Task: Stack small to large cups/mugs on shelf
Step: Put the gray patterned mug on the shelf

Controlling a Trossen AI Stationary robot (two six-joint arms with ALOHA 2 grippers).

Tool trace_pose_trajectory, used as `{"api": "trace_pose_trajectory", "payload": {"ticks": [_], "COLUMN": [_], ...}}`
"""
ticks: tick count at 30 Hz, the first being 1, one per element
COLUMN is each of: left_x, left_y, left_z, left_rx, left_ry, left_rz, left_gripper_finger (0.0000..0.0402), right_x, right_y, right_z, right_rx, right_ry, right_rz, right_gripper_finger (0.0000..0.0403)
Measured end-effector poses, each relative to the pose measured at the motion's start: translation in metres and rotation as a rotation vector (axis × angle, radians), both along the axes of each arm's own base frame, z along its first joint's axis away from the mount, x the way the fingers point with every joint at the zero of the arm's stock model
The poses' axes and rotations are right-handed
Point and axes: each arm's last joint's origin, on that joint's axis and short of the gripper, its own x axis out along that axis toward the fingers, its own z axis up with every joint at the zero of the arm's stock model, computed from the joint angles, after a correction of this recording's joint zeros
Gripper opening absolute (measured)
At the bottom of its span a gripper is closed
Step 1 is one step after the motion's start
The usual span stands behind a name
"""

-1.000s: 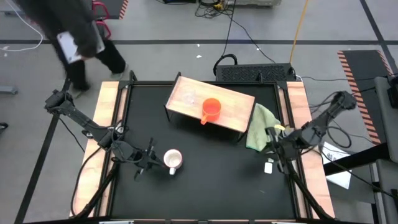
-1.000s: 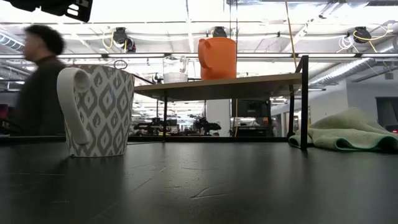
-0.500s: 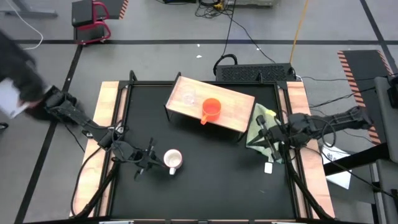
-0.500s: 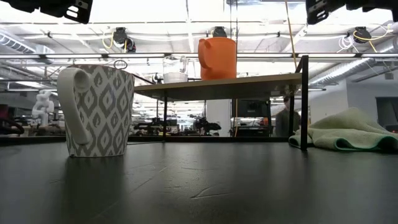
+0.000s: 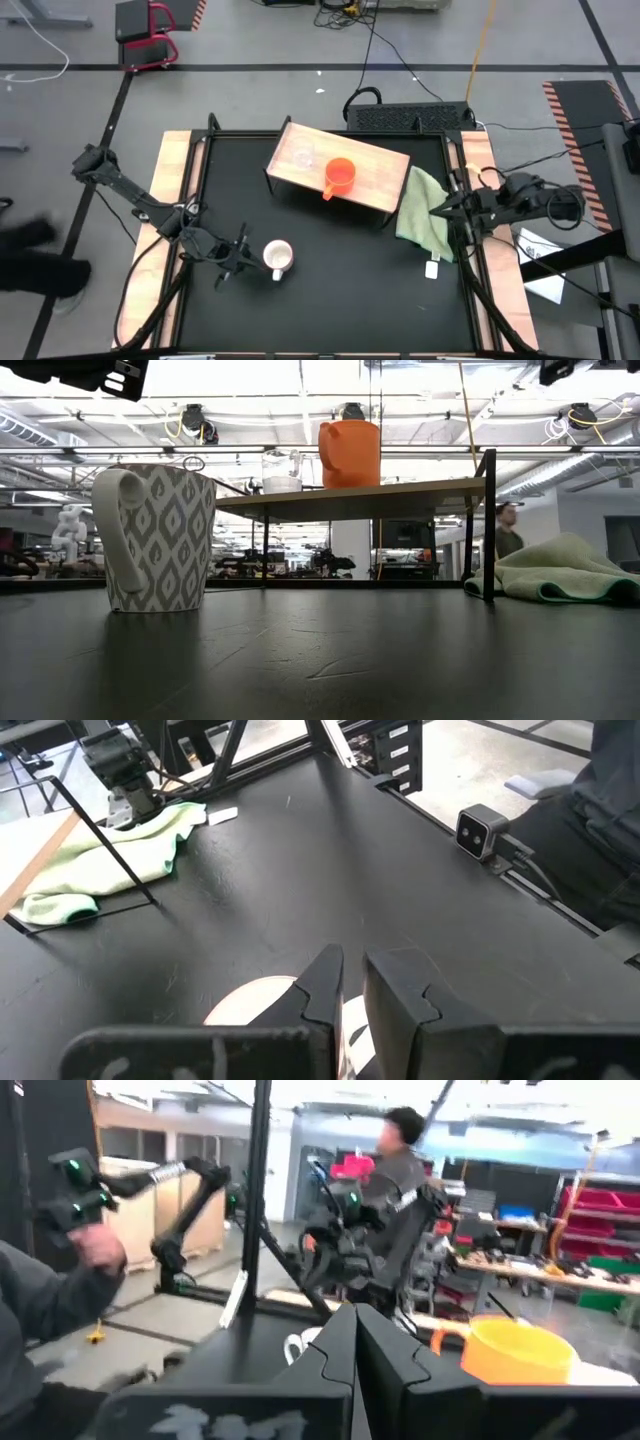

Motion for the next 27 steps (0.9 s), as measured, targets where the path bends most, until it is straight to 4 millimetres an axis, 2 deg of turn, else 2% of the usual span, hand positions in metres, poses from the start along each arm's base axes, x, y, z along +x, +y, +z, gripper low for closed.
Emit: {"api": "trace_pose_trajectory", "payload": {"ticks": [8,11,18,24,27], "left_x": [0.000,0.000,0.000,0.000,0.001], "left_y": [0.000,0.000,0.000,0.000,0.000], "left_z": [0.000,0.000,0.000,0.001,0.001], "left_rx": [0.006,0.011,-0.002,-0.002,0.002], "left_ry": [-0.004,-0.006,-0.004,-0.007,-0.018], "left_rz": [0.000,0.000,0.005,0.005,0.000], "left_gripper_finger": [0.0044,0.0044,0.0044,0.0044,0.0044], "right_x": [-0.011,-0.013,-0.013,-0.012,-0.004], "right_y": [0.000,0.001,0.001,0.001,0.002], "right_z": [-0.025,-0.024,-0.031,-0.027,-0.033], "right_rx": [-0.075,-0.074,-0.061,-0.050,-0.042], "right_ry": [0.121,0.097,0.168,0.121,0.063], "right_rz": [0.039,0.113,0.116,0.112,0.087], "right_gripper_finger": [0.0000,0.0000,0.0000,0.0000,0.0000]}}
